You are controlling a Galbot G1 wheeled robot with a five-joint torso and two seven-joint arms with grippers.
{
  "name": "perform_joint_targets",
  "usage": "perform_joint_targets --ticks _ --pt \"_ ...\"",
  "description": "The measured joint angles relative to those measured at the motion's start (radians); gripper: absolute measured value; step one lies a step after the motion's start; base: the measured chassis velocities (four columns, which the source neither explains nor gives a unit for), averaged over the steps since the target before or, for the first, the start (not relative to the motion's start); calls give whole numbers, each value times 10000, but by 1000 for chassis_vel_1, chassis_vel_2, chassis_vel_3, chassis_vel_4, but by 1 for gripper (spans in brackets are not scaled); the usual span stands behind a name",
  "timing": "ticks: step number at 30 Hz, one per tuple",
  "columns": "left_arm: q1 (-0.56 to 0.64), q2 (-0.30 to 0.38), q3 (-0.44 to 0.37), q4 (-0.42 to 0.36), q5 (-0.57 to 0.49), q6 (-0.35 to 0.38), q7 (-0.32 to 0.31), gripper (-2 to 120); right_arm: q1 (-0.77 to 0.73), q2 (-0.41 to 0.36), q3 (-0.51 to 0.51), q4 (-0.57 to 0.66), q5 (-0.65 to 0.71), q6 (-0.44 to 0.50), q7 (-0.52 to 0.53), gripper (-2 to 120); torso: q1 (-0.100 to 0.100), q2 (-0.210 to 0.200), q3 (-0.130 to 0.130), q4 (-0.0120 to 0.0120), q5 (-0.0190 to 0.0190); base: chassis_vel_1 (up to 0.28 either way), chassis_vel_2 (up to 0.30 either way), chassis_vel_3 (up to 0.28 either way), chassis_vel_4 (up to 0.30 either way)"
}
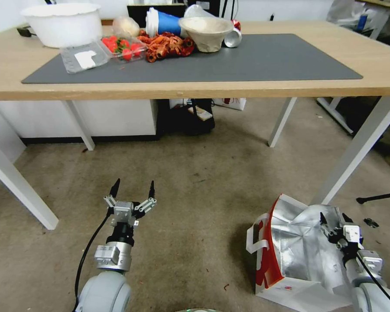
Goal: Pick up the food delivery bag from the floor and place it on the table.
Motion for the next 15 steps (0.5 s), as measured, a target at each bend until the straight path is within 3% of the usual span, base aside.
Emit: perform_joint_targets --ticks 3,9,15 --pt "-2 1 0 0 0 0 0 100 -1 6 -2 0 5 0 1 39 0 0 0 0 0 0 0 0 0" --pt "-12 -1 9 0 55 0 -2 100 -1 27 -4 -67 35 73 32 10 0 1 0 0 -1 0 0 0 0" --pt "-12 -4 8 12 67 0 -21 100 9 45 -8 -136 128 103 31 0 0 1 -1 0 -1 0 0 0 0"
